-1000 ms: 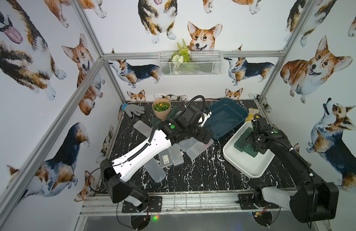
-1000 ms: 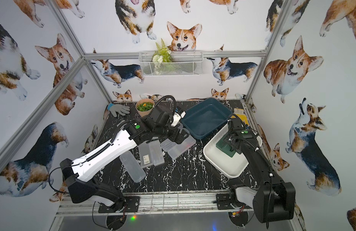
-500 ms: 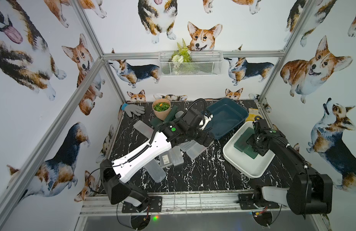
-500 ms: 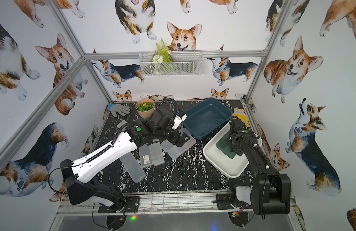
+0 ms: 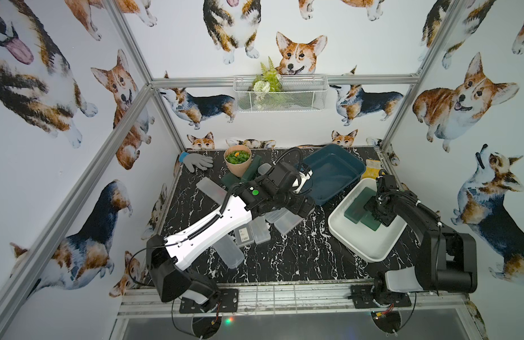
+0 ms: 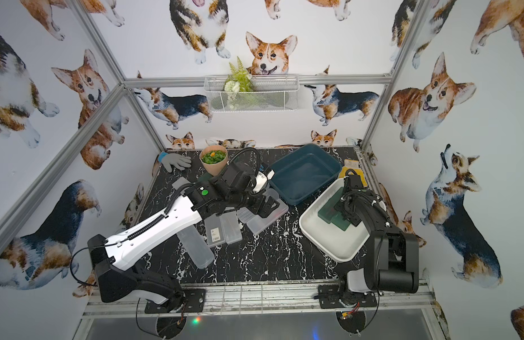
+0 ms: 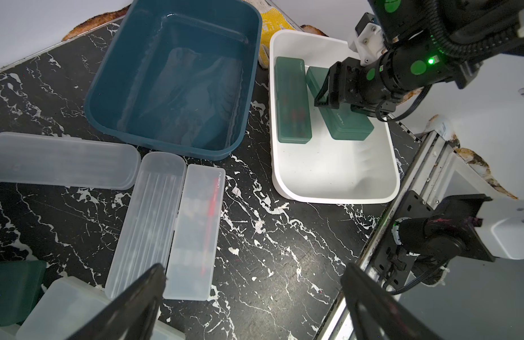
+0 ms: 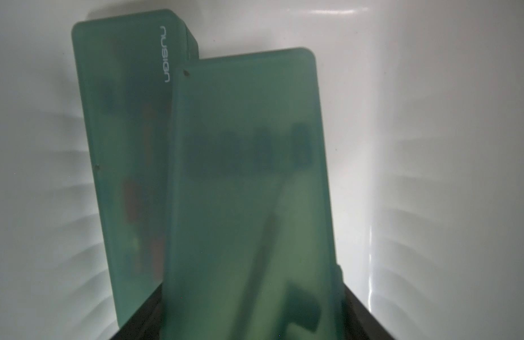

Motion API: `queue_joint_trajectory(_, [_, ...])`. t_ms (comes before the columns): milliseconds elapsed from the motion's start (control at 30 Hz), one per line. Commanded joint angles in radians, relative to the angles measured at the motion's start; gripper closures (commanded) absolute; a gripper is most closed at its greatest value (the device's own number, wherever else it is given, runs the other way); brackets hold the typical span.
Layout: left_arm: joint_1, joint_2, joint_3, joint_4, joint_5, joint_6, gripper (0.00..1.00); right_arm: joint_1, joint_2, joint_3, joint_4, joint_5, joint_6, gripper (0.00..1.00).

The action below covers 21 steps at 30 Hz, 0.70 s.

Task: Place the pencil cases by color into the storage box
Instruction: Place the pencil case at the storage box.

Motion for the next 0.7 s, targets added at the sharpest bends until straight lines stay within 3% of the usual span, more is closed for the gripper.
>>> queue_joint_trajectory(0, [-0.003, -0.006, -0.002, 0.032, -0.011, 0.003, 0.04, -0.008, 0.043, 0.029, 0.041, -0.003, -0.071, 0.44])
queue_joint_trajectory(667, [-0.003, 0.01, 0.012, 0.014, -0.032, 0.011, 0.04, -0.06, 0.137, 0.018, 0.113, -0.01, -0.235, 0.39])
